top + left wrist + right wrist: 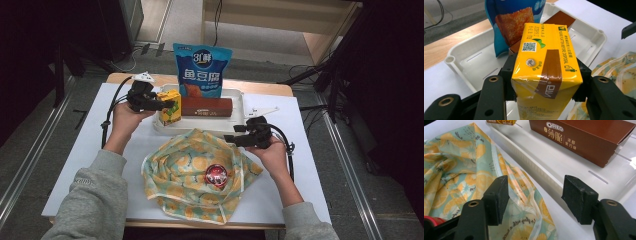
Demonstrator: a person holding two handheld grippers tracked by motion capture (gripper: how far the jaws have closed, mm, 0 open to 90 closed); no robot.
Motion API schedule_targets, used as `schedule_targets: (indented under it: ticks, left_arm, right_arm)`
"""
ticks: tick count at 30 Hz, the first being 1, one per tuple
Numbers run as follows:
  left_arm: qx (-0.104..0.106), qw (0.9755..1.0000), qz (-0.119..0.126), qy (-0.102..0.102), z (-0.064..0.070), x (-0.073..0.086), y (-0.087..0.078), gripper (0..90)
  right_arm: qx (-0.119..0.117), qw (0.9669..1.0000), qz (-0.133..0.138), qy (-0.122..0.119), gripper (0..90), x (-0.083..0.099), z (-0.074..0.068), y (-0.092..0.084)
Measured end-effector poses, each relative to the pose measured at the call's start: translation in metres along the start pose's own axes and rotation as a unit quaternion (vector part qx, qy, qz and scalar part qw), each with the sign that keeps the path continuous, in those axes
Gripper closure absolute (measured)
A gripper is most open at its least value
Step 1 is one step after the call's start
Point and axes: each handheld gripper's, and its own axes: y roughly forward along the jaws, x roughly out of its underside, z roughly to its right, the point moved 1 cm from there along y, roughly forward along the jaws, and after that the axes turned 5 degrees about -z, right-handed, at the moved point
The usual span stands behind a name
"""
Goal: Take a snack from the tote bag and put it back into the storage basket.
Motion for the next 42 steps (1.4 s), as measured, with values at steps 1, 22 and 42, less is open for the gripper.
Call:
schedule_targets:
  ticks: [1,22,42]
  left_arm:
    - [-0.003,1.0000,0.002,0.003,0.001,0.001,0.002,51.6]
    - [0.005,0.9999,-0.011,-0.002,-0.009,0.017,0.019,51.5]
    - [0.024,0.9990,-0.029,-0.024,-0.011,0.029,0.018,40.5]
  right_arm:
    - [0.000,1.0000,0.000,0.000,38.9,0.000,0.000,-0.001]
    - [0.000,1.0000,-0.002,0.004,38.8,0.002,0.001,-0.001]
    - [-0.002,1.0000,-0.004,0.001,38.8,0.003,0.003,0.001]
